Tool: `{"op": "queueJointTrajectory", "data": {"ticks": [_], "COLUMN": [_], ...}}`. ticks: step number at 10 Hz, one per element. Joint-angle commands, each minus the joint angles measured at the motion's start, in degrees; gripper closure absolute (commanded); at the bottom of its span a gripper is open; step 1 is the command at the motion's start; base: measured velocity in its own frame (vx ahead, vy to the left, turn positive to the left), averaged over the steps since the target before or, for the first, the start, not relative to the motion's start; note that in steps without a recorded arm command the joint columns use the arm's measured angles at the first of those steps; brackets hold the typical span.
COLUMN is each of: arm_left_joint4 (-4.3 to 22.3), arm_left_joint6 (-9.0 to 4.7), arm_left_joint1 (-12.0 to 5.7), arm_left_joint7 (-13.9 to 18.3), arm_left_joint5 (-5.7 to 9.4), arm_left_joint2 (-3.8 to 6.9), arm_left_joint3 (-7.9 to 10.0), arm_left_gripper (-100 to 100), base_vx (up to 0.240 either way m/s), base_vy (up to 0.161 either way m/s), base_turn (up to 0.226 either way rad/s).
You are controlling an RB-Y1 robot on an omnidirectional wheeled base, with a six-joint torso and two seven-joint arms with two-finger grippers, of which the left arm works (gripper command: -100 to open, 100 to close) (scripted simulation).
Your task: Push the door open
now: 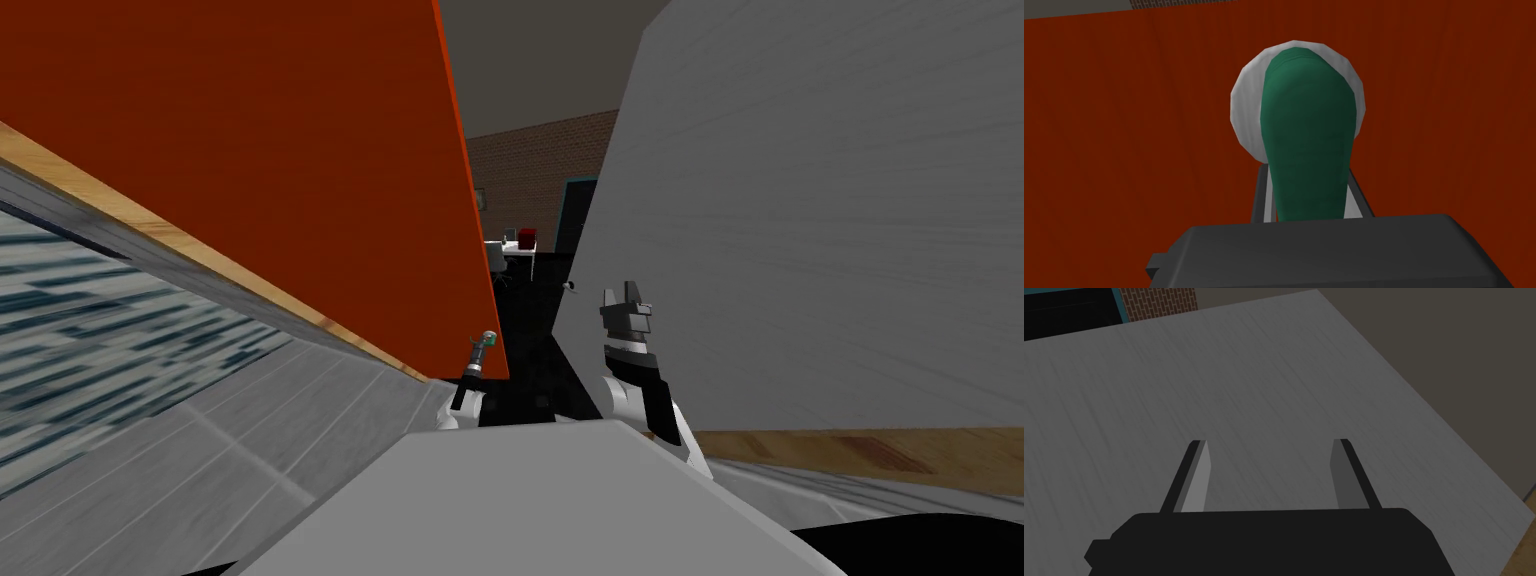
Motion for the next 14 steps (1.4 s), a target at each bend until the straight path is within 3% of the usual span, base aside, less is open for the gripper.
{"op": "queueJointTrajectory", "data": {"ticks": [1,14], "arm_left_joint4": [1.3,5.0], "arm_left_joint6": [-0.92,-1.55], "arm_left_joint1": [-1.03,-3.31], "arm_left_joint7": [0.1,-1.7], "arm_left_joint5": [0.46,2.27], "arm_left_joint2": [0.55,-0.80], "arm_left_joint3": [1.80,11.95], "arm_left_gripper": [100,100], "base_vx": [0.124,0.138], "base_vy": [-0.100,-0.095], "base_turn": [0.062,0.062]}}
